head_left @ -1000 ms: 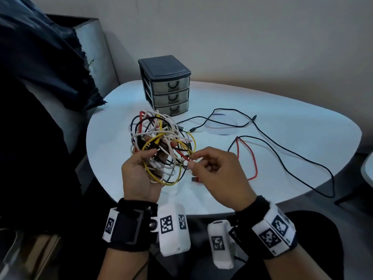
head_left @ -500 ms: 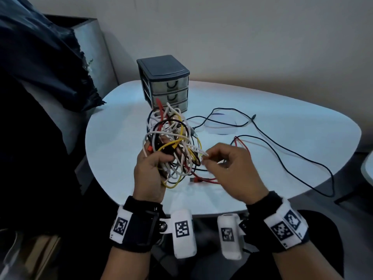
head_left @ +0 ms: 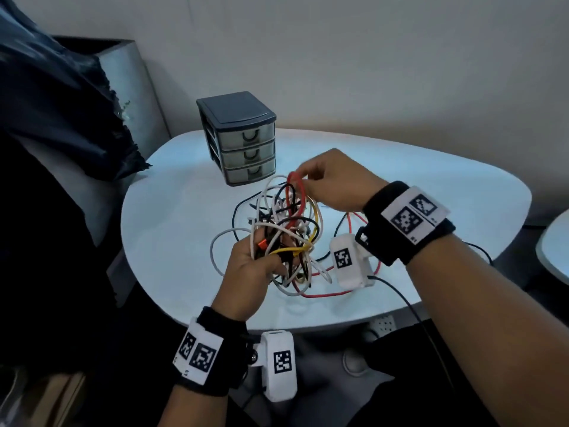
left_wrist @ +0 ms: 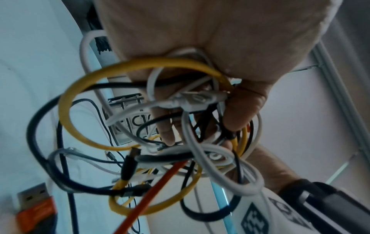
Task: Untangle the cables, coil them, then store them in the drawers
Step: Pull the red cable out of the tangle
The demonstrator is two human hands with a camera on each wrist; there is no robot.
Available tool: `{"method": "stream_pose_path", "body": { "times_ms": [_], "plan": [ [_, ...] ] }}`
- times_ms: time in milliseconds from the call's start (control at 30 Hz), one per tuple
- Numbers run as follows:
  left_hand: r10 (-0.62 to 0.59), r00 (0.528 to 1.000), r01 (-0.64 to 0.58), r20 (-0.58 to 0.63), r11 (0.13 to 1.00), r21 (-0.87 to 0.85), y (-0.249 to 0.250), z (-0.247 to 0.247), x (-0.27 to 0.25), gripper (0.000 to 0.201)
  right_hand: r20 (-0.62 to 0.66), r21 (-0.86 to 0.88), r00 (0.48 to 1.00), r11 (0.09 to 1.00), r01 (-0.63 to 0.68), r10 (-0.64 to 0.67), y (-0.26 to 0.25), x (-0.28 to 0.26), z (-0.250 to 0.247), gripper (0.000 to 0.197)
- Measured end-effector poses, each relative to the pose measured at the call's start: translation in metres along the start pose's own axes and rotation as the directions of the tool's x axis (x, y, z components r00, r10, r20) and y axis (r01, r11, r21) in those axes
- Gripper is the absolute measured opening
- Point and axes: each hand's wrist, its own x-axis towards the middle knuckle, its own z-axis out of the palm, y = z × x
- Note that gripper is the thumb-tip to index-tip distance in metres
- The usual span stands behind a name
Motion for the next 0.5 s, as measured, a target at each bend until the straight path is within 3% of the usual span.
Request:
{"method": "stream_pose_path", "body": {
  "times_ms": [133, 200, 267, 333, 433, 500],
  "plan": [
    [-0.027, 1.000, 0.027, 0.013, 0.999, 0.025, -0.0013, -0.0033, -0.0043, 0.028, 0.202, -0.154, 0.978, 0.988, -0.025, 0.056, 0.0017, -0.0023, -0.0035, 0.010],
    [-0.043, 0.999, 0.043, 0.003, 0.999, 0.018, -0.0022, -0.0030, -0.0053, 0.028, 0.247, -0.172, 0.968, 0.985, -0.006, 0.049, 0.0029, -0.0033, -0.0038, 0.020],
    [-0.051, 0.999, 0.051, -0.012, 0.999, -0.010, -0.0031, -0.0033, -0.0051, 0.028, 0.237, -0.175, 0.971, 0.985, 0.012, 0.031, 0.0042, -0.0041, -0.0043, 0.023],
    [-0.059, 0.998, 0.058, -0.013, 0.998, -0.034, -0.0020, -0.0035, -0.0051, 0.027, 0.222, -0.139, 0.975, 0.990, 0.006, 0.025, 0.0049, -0.0041, -0.0037, 0.007],
    [-0.066, 0.998, 0.065, -0.011, 0.997, -0.049, -0.0019, -0.0048, -0.0048, 0.027, 0.197, -0.092, 0.980, 0.996, 0.003, 0.015, 0.0088, -0.0050, -0.0055, 0.030],
    [-0.076, 0.997, 0.074, -0.030, 0.996, -0.052, -0.0055, -0.0081, -0.0034, 0.029, 0.168, -0.027, 0.986, 1.000, 0.014, -0.010, 0.0057, -0.0087, -0.0086, 0.023]
  ]
}}
